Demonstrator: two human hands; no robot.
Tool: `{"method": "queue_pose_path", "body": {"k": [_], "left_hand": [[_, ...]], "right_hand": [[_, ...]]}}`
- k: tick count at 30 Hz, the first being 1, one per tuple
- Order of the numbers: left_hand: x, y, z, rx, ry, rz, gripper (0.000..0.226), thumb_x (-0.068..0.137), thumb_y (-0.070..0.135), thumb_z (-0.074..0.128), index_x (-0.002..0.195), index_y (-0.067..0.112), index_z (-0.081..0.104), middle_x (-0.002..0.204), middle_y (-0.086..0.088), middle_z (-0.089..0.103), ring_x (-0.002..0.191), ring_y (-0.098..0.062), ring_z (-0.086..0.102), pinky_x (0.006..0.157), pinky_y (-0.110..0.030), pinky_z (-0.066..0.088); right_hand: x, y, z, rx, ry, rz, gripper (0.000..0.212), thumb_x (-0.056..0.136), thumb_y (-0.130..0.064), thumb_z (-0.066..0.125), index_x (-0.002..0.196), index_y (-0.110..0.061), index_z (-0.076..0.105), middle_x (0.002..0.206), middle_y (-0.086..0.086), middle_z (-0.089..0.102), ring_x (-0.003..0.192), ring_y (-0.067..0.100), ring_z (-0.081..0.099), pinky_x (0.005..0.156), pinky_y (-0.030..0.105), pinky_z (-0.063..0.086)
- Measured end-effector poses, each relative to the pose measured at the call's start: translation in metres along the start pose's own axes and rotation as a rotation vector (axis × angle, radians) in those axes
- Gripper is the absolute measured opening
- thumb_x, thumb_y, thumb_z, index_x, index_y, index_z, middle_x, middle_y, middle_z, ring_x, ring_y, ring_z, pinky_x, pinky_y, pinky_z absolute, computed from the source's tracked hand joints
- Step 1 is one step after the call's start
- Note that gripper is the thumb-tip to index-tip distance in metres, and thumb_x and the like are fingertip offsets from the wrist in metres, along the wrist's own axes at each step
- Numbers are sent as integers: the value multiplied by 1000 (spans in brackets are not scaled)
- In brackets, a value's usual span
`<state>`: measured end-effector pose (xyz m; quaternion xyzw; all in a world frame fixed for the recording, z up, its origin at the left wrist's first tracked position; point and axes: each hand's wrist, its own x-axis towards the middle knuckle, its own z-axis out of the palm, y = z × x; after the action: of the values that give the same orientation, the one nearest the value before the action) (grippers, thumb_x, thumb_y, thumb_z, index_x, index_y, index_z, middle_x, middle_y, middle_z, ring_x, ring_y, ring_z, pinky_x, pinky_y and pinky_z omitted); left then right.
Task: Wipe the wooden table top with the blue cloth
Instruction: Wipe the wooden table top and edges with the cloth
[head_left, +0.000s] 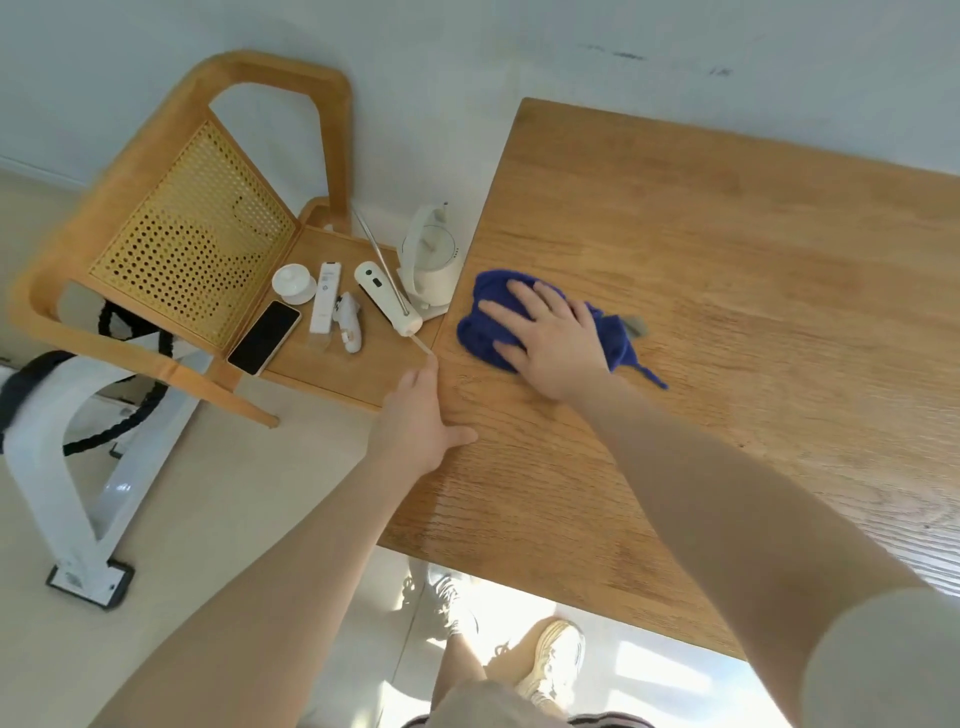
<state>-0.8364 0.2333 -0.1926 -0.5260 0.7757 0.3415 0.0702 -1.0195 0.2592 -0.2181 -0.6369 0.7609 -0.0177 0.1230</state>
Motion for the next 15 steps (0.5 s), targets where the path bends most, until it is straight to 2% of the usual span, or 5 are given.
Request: {"method": "queue_pose_path", "body": {"k": [5,8,11,13,15], "left_hand": [[-1,3,0,24,-21,-26,102,77,34,73,150,18,3,155,-5,18,139,-26,26,110,-41,31],[-1,11,-4,90,-36,-37,103,77,34,73,150,14,2,155,-8,19,139,-28,23,110,-41,30],[-3,21,-7,195,-59,-30,107,78,37,71,149,12,-6,153,-14,19,139,-31,22,108,-43,30],[-9,31,-2,270,-80,-40,110,79,42,70,148,13,-11,155,-17,6,142,-33,10,113,-43,22],[-16,39,7,357,-75,-14,112,77,48,68,148,12,-12,156,-18,-9,144,-33,-2,116,-43,10]], "right_hand": [[-5,-8,4,-13,25,81,48,96,-47,31,142,-43,20,156,0,14,143,25,10,113,47,8],[-55,-20,15,-28,37,-26,50,91,-50,23,140,-41,29,152,1,27,139,29,25,111,50,17],[-82,-6,14,-66,-42,-161,51,89,-50,22,137,-41,34,147,3,38,133,30,37,107,50,28],[-66,20,6,-78,-32,-102,49,92,-52,22,140,-44,25,153,0,27,139,28,26,110,48,20],[-43,46,-3,-38,-15,64,48,96,-50,26,142,-46,17,156,-2,15,143,24,13,113,46,12]]}}
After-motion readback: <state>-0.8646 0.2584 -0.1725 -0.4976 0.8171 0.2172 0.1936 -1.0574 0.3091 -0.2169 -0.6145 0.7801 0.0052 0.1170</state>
